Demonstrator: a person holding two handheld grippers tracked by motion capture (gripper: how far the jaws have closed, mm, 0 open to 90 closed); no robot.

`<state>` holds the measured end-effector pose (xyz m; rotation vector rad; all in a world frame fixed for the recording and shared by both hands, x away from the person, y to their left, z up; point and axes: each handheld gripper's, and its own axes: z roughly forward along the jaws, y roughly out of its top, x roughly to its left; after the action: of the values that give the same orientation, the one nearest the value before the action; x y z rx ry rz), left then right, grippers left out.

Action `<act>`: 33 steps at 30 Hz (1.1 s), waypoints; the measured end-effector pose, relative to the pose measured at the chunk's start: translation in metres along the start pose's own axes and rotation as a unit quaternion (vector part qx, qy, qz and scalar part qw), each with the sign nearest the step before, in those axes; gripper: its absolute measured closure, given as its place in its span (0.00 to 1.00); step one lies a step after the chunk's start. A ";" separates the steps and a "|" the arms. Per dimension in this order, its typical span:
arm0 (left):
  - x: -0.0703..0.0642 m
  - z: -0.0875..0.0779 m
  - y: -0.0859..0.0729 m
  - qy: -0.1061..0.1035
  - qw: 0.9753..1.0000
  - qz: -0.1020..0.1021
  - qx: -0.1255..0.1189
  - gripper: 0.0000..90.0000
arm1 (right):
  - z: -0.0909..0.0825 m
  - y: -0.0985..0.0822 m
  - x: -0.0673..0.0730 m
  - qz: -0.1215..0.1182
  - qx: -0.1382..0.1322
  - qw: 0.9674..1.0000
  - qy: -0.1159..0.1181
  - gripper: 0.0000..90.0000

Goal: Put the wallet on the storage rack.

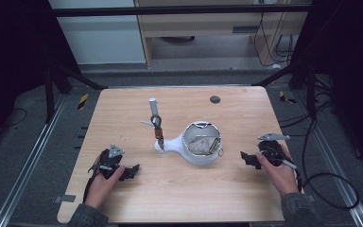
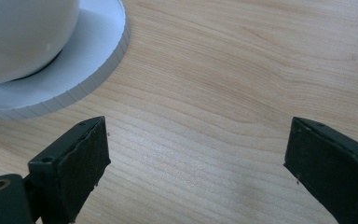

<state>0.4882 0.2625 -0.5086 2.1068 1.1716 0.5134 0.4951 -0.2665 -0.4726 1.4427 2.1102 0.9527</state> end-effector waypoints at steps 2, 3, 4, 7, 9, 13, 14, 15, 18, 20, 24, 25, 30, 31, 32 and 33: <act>0.000 0.000 0.000 0.000 1.000 0.000 0.000 0.00 | 0.003 -0.002 0.000 0.006 0.001 1.000 0.000 0.07; 0.000 0.000 0.000 0.000 1.000 0.000 0.000 0.00 | 0.005 -0.002 0.000 0.007 0.002 1.000 -0.001 0.07; 0.000 0.000 0.000 0.000 1.000 0.000 0.000 0.00 | 0.006 -0.003 0.000 0.009 0.003 1.000 -0.001 0.07; 0.000 0.000 0.000 0.000 1.000 0.000 0.000 0.00 | 0.011 -0.004 0.000 0.013 0.003 1.000 -0.005 0.07; 0.000 0.000 0.000 0.000 1.000 0.000 0.000 0.00 | 0.014 -0.005 0.000 0.023 0.000 1.000 -0.006 0.07; 0.000 0.000 0.000 0.000 1.000 0.000 0.000 0.00 | 0.022 -0.006 0.000 0.027 0.000 1.000 -0.011 0.07; 0.000 0.000 0.000 0.000 1.000 0.000 0.000 0.00 | 0.023 -0.006 0.001 0.035 0.001 0.999 -0.009 0.07; 0.000 0.000 0.000 0.000 1.000 0.000 0.000 0.00 | 0.025 -0.006 0.000 0.034 0.001 0.999 -0.013 0.07; 0.000 0.000 0.000 0.000 1.000 0.000 0.000 0.00 | 0.029 -0.008 0.001 0.040 0.003 0.999 -0.012 0.06; 0.000 0.000 0.000 0.000 1.000 0.000 0.000 0.00 | 0.032 -0.009 0.002 0.042 0.005 0.999 -0.014 0.06; 0.000 0.000 0.000 0.000 1.000 0.000 0.000 0.00 | 0.037 -0.011 0.004 0.042 0.009 0.999 -0.014 0.06; 0.000 0.000 0.000 0.000 1.000 0.001 0.000 0.00 | 0.038 -0.012 0.005 0.040 0.007 0.999 -0.016 0.06; 0.000 0.000 0.000 0.000 1.000 0.000 0.000 0.00 | 0.040 -0.016 0.008 0.033 -0.011 0.999 -0.034 0.05; 0.000 0.000 0.000 0.000 1.000 0.000 0.000 0.00 | 0.041 -0.015 0.010 0.033 -0.010 0.999 -0.035 0.05; 0.000 0.000 0.000 0.000 1.000 0.000 0.000 0.00 | 0.041 -0.015 0.010 0.032 -0.009 0.999 -0.038 0.05; 0.000 0.000 0.000 0.000 1.000 0.000 0.000 0.00 | 0.041 -0.015 0.010 0.028 -0.008 0.999 -0.041 0.05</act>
<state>0.4882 0.2625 -0.5086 2.1073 1.1712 0.5134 0.5087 -0.2482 -0.5114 1.5147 2.0094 0.9138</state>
